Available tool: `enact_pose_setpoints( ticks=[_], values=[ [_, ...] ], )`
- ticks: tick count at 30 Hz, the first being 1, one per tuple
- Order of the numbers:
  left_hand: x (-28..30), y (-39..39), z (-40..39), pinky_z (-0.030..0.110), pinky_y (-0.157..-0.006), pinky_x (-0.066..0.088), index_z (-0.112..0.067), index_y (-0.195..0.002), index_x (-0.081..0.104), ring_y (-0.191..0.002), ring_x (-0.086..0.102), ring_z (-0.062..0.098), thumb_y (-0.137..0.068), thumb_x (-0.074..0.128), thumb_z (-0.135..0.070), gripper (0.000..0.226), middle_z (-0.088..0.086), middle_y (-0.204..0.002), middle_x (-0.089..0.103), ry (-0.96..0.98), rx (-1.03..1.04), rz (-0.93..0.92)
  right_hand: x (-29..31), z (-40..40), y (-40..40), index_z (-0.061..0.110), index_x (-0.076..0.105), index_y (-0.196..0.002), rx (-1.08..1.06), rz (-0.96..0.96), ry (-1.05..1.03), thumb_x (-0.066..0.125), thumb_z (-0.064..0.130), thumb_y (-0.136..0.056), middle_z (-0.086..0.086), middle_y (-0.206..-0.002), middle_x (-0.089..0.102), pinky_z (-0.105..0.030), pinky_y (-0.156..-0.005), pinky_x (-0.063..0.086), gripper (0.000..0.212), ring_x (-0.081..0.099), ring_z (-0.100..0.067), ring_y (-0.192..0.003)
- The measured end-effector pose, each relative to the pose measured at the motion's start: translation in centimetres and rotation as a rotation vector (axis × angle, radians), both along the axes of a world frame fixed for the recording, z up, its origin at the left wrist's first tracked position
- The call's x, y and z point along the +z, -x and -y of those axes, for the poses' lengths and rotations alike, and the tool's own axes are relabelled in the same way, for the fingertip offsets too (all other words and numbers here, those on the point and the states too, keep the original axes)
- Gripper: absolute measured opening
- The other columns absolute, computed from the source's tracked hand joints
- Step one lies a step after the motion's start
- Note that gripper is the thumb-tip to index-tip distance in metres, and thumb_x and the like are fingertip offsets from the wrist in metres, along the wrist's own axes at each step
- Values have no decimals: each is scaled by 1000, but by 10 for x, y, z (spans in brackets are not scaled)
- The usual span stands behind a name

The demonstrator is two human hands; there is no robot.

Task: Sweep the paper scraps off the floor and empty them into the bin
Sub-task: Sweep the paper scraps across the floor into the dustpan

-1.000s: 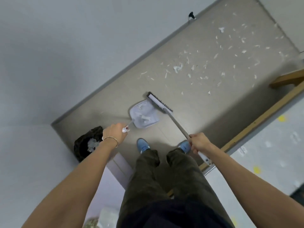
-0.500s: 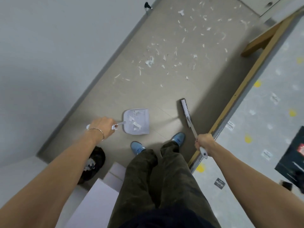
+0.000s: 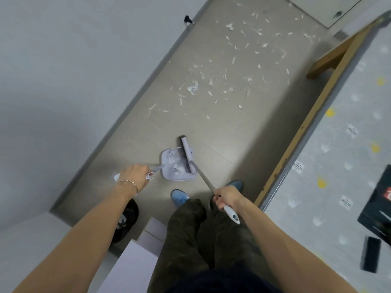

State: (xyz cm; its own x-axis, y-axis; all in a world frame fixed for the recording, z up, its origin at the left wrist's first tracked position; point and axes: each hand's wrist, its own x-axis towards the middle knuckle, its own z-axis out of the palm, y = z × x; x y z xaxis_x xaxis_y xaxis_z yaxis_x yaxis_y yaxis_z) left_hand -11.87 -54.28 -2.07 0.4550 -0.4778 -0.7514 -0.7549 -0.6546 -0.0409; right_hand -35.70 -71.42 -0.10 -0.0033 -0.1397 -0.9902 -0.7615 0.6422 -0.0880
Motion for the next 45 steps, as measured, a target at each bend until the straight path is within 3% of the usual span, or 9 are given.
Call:
enact_pose_setpoints(
  ticks=[5,12,16,19,21,27,30,34,45],
  values=[
    [3,-7,-18,32,-67,46,-16,-91,67,-89,66,36,-89,48,-21,20,13,-93,70,84,175,-45,16,36,2,7,43,-68,-22,-34,60,38,-4,-91,-8,-59,35,-16,-30,24,26,31,-11,-28],
    [1,-20,-3,28,-53,35,-20,-59,50,-63,56,29,-86,51,-23,27,4,-63,59,136,458,-26,8,112,-39,-6,61,-85,236,-83,314,45,-1,-95,-14,-64,53,-25,-37,42,20,48,-18,-44],
    [-4,-35,30,28,-51,34,-19,-73,63,-63,54,29,-90,49,-28,23,6,-68,60,181,529,9,-12,163,-69,2,54,-83,376,-83,400,48,1,-92,-10,-65,52,-30,-52,45,11,49,-19,-53],
    [-10,-43,53,27,-48,32,-17,-76,65,-60,51,26,-88,51,-24,19,2,-64,55,155,556,5,-21,194,-94,4,58,-91,357,-118,398,55,3,-89,-8,-73,53,-21,-47,43,4,50,-16,-56],
    [-15,-48,62,27,-48,32,-17,-77,66,-60,52,26,-86,51,-22,18,2,-64,55,109,544,14,-16,195,-111,4,55,-82,430,-176,343,64,0,-84,-6,-76,55,-20,-44,40,10,54,-15,-59],
    [-33,-55,69,27,-59,38,-18,-90,70,-71,56,29,-88,50,-30,24,8,-85,67,9,542,39,-24,155,-110,3,53,-102,754,-88,192,59,0,-86,-12,-91,64,-28,-56,57,17,69,-29,-82],
    [-34,-55,77,28,-61,39,-20,-93,69,-80,63,31,-90,51,-32,22,10,-91,69,-3,562,34,-18,158,-108,4,55,-102,859,-22,98,59,-1,-86,-3,-76,57,-15,-37,41,17,60,-12,-60],
    [-26,-43,76,32,-66,46,-17,-83,64,-83,65,34,-91,48,-33,24,13,-91,69,-4,612,10,-10,179,-109,2,60,-92,819,-1,55,62,0,-80,-7,-80,64,-28,-63,58,12,65,-18,-67],
    [5,-59,40,31,-64,49,-19,-66,53,-73,64,27,-96,45,-39,37,9,-77,65,76,774,-2,3,220,-155,3,58,-81,729,-28,267,50,-3,-88,-10,-68,56,-30,-52,44,12,50,-18,-51]
  ],
)
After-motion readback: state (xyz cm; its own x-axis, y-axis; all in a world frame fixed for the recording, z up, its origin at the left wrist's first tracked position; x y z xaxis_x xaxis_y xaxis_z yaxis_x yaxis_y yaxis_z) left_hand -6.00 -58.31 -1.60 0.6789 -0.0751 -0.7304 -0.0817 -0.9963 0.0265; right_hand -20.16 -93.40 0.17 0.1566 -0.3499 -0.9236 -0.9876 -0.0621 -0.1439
